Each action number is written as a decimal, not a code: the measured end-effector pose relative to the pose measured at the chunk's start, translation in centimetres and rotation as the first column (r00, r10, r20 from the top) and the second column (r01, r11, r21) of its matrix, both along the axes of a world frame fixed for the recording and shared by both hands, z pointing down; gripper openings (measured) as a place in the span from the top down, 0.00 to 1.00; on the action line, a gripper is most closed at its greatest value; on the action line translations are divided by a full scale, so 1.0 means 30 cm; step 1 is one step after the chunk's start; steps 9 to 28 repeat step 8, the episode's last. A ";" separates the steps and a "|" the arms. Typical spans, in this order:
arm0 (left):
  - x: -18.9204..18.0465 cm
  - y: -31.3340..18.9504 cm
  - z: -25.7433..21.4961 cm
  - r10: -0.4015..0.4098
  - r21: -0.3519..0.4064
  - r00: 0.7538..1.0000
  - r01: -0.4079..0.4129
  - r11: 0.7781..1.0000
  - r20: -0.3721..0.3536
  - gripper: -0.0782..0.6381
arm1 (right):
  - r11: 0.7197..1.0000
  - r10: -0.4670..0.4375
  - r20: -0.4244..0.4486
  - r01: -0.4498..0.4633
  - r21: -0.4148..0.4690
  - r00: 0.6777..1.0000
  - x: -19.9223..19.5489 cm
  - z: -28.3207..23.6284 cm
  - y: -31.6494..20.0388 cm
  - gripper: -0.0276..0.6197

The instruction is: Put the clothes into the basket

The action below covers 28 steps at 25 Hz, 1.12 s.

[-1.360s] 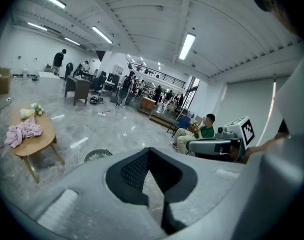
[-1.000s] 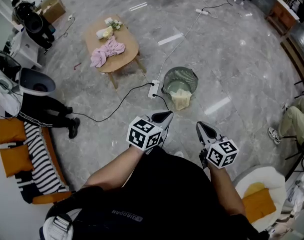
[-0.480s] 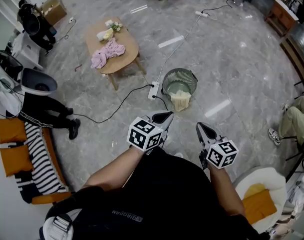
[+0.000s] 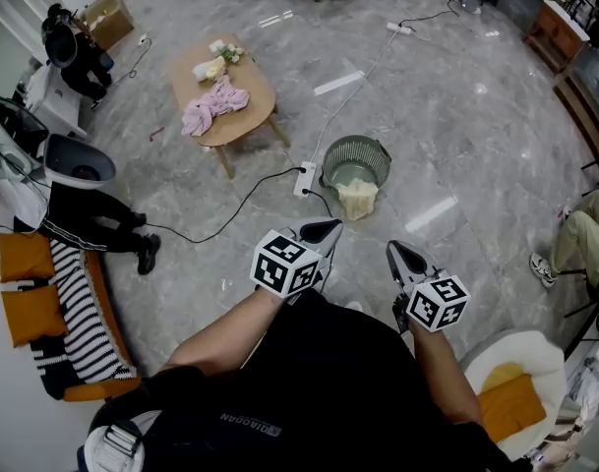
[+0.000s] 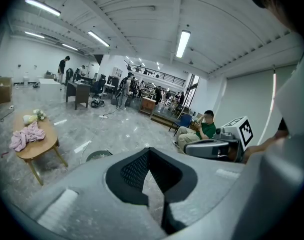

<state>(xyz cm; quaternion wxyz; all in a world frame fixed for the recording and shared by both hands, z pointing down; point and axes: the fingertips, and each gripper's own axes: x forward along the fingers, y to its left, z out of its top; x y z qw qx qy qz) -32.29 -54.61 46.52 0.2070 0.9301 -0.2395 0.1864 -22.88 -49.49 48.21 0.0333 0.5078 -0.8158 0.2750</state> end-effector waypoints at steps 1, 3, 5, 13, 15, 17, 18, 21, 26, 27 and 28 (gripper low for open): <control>0.001 -0.001 0.000 0.000 0.000 1.000 0.000 1.000 0.001 0.89 | 1.000 0.000 0.000 0.000 0.000 1.000 0.001 0.000 -0.001 0.93; 0.001 -0.005 -0.002 0.000 -0.001 1.000 0.000 1.000 0.002 0.89 | 1.000 -0.001 -0.001 0.001 0.000 1.000 0.001 -0.002 -0.005 0.94; 0.000 -0.011 -0.004 0.001 0.000 1.000 -0.001 1.000 0.002 0.89 | 1.000 -0.001 -0.002 0.001 0.001 1.000 -0.002 -0.004 -0.011 0.93; 0.000 -0.017 -0.007 0.002 0.001 1.000 -0.002 1.000 0.000 0.89 | 1.000 -0.001 -0.004 0.001 0.000 1.000 -0.005 -0.004 -0.016 0.94; 0.000 -0.017 -0.007 0.002 0.001 1.000 -0.002 1.000 0.000 0.89 | 1.000 -0.001 -0.004 0.001 0.000 1.000 -0.005 -0.004 -0.016 0.94; 0.000 -0.017 -0.007 0.002 0.001 1.000 -0.002 1.000 0.000 0.89 | 1.000 -0.001 -0.004 0.001 0.000 1.000 -0.005 -0.004 -0.016 0.94; 0.000 -0.017 -0.007 0.002 0.001 1.000 -0.002 1.000 0.000 0.89 | 1.000 -0.001 -0.004 0.001 0.000 1.000 -0.005 -0.004 -0.016 0.94; 0.000 -0.017 -0.007 0.002 0.001 1.000 -0.002 1.000 0.000 0.89 | 1.000 -0.001 -0.004 0.001 0.000 1.000 -0.005 -0.004 -0.016 0.94; 0.000 -0.017 -0.007 0.002 0.001 1.000 -0.002 1.000 0.000 0.89 | 1.000 -0.001 -0.004 0.001 0.000 1.000 -0.005 -0.004 -0.016 0.94; 0.000 -0.017 -0.007 0.002 0.001 1.000 -0.002 1.000 0.000 0.89 | 1.000 -0.001 -0.004 0.001 0.000 1.000 -0.005 -0.004 -0.016 0.94; 0.000 -0.017 -0.007 0.002 0.001 1.000 -0.002 1.000 0.000 0.89 | 1.000 -0.001 -0.004 0.001 0.000 1.000 -0.005 -0.004 -0.016 0.94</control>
